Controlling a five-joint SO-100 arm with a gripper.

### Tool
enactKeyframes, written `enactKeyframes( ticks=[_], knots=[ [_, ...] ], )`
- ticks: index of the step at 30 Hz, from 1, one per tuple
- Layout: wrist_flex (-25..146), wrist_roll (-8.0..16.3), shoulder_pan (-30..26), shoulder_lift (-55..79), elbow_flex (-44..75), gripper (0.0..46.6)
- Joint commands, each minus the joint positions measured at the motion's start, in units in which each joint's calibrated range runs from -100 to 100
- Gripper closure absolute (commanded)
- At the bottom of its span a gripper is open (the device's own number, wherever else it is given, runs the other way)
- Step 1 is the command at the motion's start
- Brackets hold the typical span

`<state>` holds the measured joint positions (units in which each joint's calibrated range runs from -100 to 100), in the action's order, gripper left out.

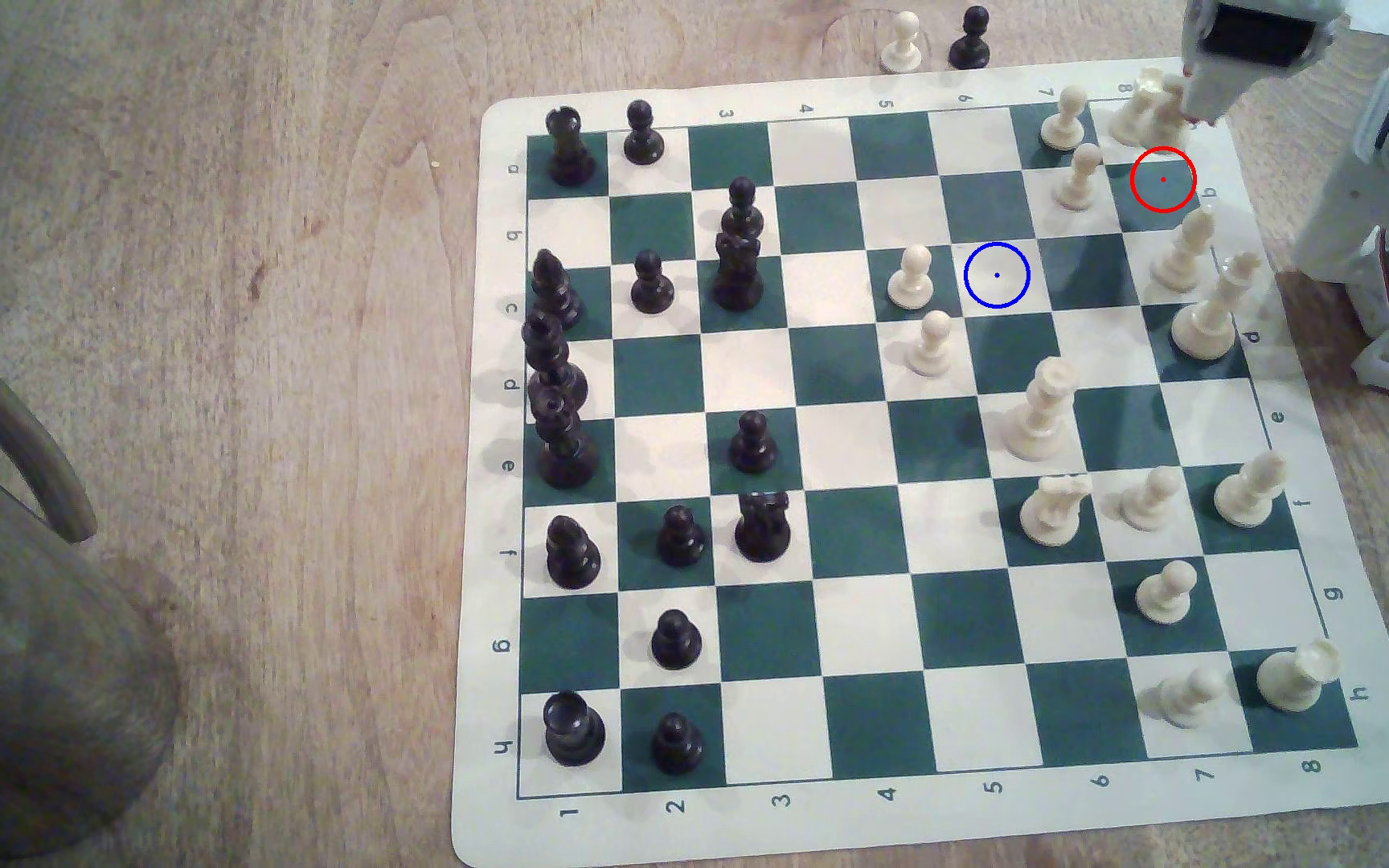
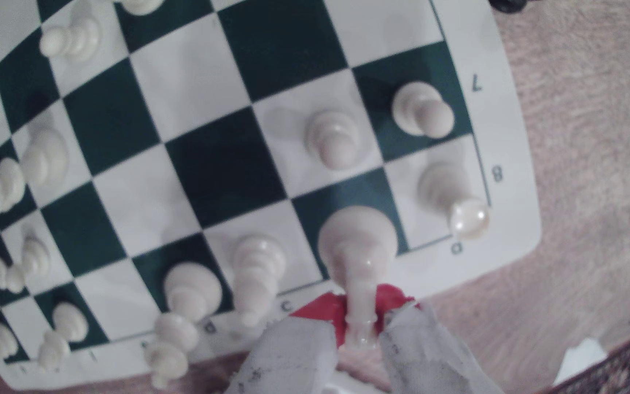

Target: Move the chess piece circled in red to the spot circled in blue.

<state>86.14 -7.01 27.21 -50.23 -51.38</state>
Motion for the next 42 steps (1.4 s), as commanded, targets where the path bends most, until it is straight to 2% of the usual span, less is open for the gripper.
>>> enactKeyframes(
  ticks=[1,8,13,24,32,42],
  knots=[
    [0.2,3.1,-5.7,-0.3,8.0,46.4],
    [-3.4,7.0,-12.7,4.6,13.0,46.4],
    [-6.2,10.1,-19.9,11.4,17.1,46.4],
    [-9.4,10.5,-20.8,20.8,17.9,46.4],
    [-12.8,11.8,-20.9,28.5,20.0,46.4],
    [-14.0,12.0,-21.2,32.1,19.5,46.4]
  ],
)
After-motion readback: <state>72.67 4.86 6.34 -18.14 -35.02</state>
